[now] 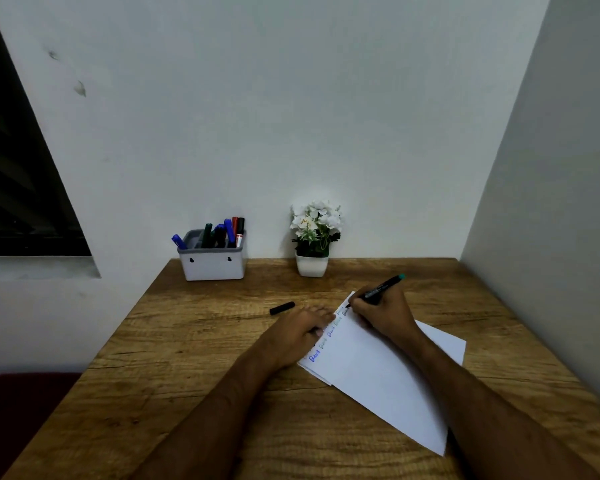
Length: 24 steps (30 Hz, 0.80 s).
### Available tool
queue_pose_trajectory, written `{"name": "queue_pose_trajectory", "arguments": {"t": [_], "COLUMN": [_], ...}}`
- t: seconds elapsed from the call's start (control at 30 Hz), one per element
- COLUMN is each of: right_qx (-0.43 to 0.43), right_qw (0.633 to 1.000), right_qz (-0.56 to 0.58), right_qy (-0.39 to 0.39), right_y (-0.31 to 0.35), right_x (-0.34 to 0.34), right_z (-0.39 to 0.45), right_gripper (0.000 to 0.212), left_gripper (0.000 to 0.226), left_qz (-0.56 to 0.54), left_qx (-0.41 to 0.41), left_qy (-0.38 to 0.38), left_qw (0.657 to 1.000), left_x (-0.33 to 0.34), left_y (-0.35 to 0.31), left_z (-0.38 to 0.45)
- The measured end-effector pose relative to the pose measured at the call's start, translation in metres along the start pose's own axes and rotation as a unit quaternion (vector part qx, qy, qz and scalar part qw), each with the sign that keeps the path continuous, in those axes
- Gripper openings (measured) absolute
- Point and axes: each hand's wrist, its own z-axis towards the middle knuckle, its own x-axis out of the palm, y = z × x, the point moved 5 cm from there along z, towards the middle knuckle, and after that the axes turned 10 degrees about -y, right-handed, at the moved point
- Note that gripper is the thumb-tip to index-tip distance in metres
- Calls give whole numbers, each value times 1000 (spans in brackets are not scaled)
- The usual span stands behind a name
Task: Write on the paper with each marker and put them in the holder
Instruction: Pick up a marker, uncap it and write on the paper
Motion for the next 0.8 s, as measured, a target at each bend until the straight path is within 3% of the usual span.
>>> {"name": "queue_pose_trajectory", "arguments": {"t": [0.13, 0.43, 0.8], "right_qx": [16, 27, 52], "right_qw": [1000, 1000, 998], "right_qz": [2, 5, 21], "right_qy": [-5, -4, -30], "right_y": [0, 11, 18], "right_x": [2, 9, 11], "right_z": [-6, -27, -52], "right_gripper": [9, 10, 9], "left_gripper": [47, 69, 47], "left_qz": [-15, 61, 78], "left_qx": [-2, 20, 15], "left_qy": [-6, -18, -86], "left_qw": [1000, 998, 993], "left_x": [-5, -12, -29], "left_y": [1, 4, 4], "left_z": [3, -3, -12]}}
